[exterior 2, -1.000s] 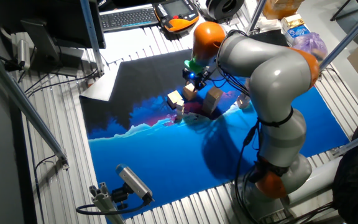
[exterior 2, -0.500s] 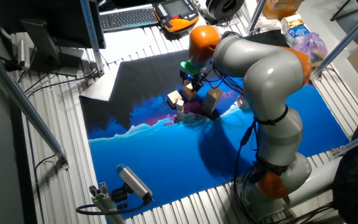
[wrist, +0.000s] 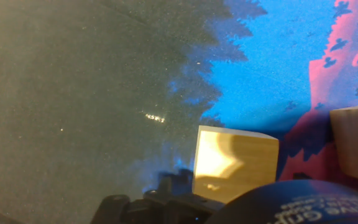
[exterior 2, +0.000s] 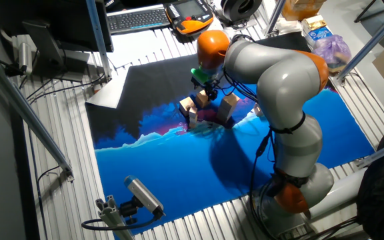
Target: Stack the blocks in a vertical line of five
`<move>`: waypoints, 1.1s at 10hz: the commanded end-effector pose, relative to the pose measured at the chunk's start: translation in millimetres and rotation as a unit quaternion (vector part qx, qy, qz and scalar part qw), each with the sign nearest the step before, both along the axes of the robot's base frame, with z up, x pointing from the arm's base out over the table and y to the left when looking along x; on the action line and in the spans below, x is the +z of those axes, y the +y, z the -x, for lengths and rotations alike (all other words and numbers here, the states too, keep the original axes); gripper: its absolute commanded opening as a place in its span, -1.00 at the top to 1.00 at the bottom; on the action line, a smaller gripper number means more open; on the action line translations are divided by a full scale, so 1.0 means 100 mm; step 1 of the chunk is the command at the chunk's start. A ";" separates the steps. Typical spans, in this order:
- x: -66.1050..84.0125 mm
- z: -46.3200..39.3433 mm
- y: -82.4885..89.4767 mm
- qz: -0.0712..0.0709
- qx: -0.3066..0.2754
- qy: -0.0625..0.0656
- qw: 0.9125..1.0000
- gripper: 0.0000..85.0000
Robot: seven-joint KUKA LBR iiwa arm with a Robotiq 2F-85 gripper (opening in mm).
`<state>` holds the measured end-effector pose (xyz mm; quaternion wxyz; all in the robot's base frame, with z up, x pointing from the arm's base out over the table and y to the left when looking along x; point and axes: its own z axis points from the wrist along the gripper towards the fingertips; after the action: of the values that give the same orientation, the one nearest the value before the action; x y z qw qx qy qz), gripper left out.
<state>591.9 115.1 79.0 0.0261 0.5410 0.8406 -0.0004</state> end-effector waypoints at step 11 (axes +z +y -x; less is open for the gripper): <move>-0.24 -0.023 -0.03 -0.002 0.001 -0.016 1.000 -0.60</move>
<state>594.4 112.3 54.7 0.0392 0.5398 0.8408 0.0101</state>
